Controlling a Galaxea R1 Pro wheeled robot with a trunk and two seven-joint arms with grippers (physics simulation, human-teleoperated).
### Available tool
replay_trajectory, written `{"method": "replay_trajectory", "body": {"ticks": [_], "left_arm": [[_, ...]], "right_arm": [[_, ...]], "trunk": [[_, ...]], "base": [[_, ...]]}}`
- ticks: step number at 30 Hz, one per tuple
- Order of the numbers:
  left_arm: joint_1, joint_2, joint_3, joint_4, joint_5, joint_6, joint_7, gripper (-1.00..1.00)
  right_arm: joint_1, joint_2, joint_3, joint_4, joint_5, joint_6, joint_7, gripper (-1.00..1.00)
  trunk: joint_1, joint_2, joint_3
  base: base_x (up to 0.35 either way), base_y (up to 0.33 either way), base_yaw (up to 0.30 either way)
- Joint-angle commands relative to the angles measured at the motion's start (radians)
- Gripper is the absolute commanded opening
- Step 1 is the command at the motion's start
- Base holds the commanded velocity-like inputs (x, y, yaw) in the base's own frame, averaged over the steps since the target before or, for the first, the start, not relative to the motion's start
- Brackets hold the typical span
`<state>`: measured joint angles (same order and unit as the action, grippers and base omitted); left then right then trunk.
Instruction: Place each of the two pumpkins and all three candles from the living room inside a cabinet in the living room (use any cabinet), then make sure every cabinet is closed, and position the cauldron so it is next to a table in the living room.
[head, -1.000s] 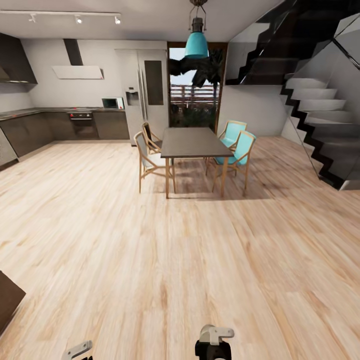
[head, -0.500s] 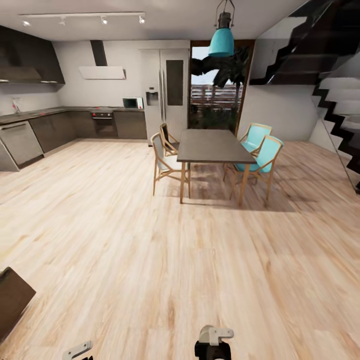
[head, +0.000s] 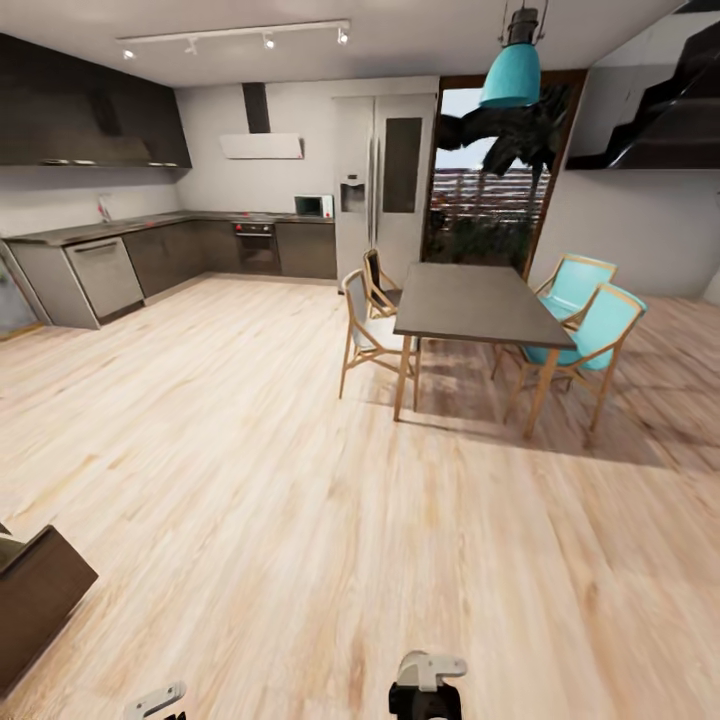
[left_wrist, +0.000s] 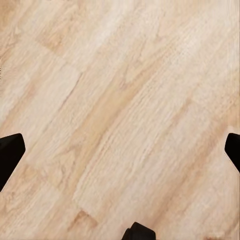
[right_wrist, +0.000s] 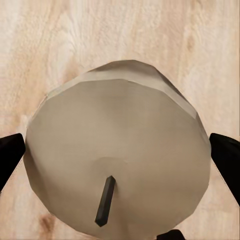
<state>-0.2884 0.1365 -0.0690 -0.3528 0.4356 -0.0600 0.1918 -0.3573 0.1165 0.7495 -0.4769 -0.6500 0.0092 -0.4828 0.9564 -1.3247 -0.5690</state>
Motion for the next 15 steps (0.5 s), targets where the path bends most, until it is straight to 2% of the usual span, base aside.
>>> {"method": "replay_trajectory", "body": {"ticks": [1, 15], "left_arm": [[0.000, 0.000, 0.000, 0.000, 0.000, 0.000, 0.000, 1.00], [0.000, 0.000, 0.000, 0.000, -0.001, -0.001, 0.000, 1.00]], "right_arm": [[0.000, 0.000, 0.001, 0.000, 0.002, 0.000, 0.000, -1.00], [0.000, 0.001, 0.002, 0.000, 0.001, 0.000, 0.000, -1.00]], "trunk": [[0.000, 0.000, 0.000], [0.000, 0.000, 0.000]], "base": [[0.331, -0.123, 0.284], [0.331, -0.123, 0.284]]}}
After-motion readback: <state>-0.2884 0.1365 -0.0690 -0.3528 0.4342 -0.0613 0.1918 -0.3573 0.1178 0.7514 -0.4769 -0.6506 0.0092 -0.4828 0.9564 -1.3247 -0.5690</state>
